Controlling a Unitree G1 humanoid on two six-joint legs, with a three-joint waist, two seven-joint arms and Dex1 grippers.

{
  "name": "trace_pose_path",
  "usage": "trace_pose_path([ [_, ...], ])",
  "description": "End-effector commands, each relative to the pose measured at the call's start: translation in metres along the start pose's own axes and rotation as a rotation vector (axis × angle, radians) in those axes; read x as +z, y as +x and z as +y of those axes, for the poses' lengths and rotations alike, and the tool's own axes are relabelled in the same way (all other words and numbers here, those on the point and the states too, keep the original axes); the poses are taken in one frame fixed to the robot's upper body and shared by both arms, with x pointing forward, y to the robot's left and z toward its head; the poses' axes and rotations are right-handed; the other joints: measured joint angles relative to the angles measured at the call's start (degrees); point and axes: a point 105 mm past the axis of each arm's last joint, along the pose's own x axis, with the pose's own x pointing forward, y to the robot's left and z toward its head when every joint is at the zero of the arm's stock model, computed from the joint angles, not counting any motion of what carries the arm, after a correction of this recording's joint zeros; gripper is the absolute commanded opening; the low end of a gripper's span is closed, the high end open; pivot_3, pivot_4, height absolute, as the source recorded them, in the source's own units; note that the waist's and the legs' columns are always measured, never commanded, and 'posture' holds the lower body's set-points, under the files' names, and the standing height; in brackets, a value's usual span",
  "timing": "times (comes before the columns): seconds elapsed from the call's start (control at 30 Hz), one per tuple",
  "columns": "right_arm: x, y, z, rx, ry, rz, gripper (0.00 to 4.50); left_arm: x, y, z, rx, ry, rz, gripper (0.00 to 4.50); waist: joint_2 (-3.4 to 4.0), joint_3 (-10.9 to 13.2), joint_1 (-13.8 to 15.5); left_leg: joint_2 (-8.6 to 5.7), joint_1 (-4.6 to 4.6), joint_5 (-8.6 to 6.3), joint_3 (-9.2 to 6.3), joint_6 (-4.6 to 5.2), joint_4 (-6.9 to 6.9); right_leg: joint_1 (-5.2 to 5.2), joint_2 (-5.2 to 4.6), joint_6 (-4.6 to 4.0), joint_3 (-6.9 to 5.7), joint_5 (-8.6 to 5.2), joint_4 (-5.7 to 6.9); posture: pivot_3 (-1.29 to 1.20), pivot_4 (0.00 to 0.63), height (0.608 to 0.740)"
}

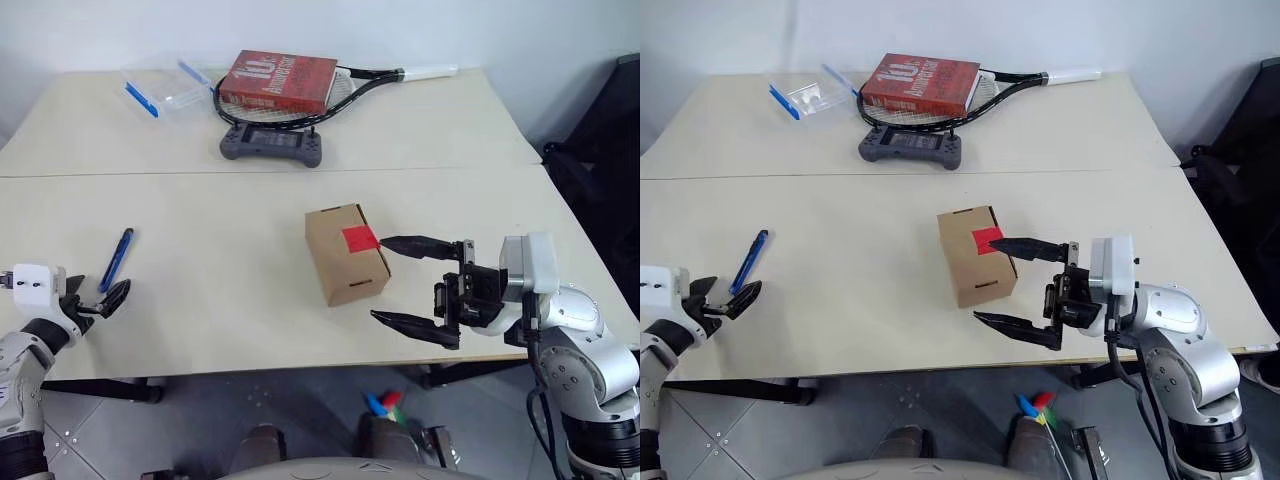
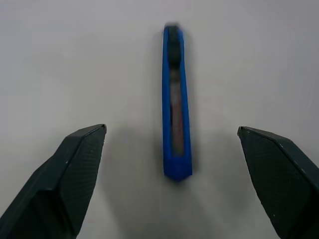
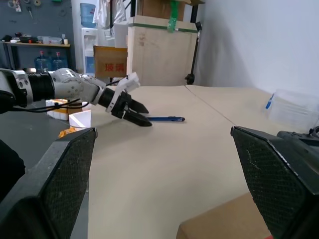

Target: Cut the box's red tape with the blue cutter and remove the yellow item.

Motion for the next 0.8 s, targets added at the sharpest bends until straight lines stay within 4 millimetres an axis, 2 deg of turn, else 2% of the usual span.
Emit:
trace_pose_path([
  [0.03,0.004,-0.001,0.001,-0.020,-0.044,0.005,4.50,-0.012,0.008,0.003,0.017,0.027,0.071,4.48,0.03,-0.02,0.31,0.00,0.01,0.00,0.00,0.00,0.02,0.01,0.00,0.00,0.00,0.00,0.01,0.00,0.150,0.740],
  [0.1,0.002,-0.001,0.001,-0.030,-0.047,0.007,4.50,-0.017,0.012,-0.002,-0.011,0.021,0.100,4.48,0.11,-0.06,0.47,0.00,0.05,0.01,0.00,-0.01,0.04,0.07,-0.01,0.00,0.00,0.00,0.02,0.00,0.150,0.740],
  [0.2,0.002,0.000,0.001,-0.039,-0.049,0.007,4.50,-0.025,0.014,-0.009,-0.059,0.033,0.147,3.87,0.34,-0.20,0.58,0.00,0.10,0.01,0.00,-0.01,0.04,0.10,-0.01,0.00,0.02,0.00,0.06,0.00,0.150,0.740],
  [0.37,0.002,-0.001,0.000,-0.063,-0.060,0.005,4.50,-0.036,0.013,-0.014,-0.087,0.037,0.184,2.31,1.02,-0.60,0.54,0.00,0.24,0.01,0.08,-0.01,-0.03,0.13,-0.01,0.00,0.10,0.00,0.06,0.00,0.150,0.740],
  [0.57,0.002,0.000,-0.001,-0.067,-0.063,0.008,4.50,-0.038,0.015,-0.019,-0.110,0.040,0.168,0.55,1.13,-0.66,0.42,0.00,0.64,0.01,0.39,0.00,-0.15,0.22,0.00,0.00,0.46,0.00,0.13,0.00,0.150,0.740],
  [0.6,0.001,-0.001,0.000,-0.067,-0.062,0.009,4.50,-0.036,0.017,-0.021,-0.116,0.029,0.146,0.43,1.15,-0.67,0.42,0.00,0.66,0.01,0.42,0.00,-0.15,0.22,0.00,0.00,0.49,0.00,0.14,0.00,0.150,0.740],
  [0.73,0.001,-0.002,0.000,-0.067,-0.059,0.015,4.50,-0.022,0.021,-0.028,-0.164,0.028,0.058,0.43,1.16,-0.68,0.80,0.00,0.68,0.01,0.46,0.01,-0.14,0.21,0.00,0.00,0.54,0.00,0.15,0.00,0.150,0.740],
  [0.8,0.000,-0.002,0.001,-0.064,-0.059,0.018,4.50,-0.007,0.020,-0.034,-0.222,0.054,-0.015,0.43,1.16,-0.68,0.99,0.00,0.67,0.01,0.48,0.01,-0.13,0.21,0.00,0.00,0.55,0.00,0.14,0.00,0.150,0.740],
])
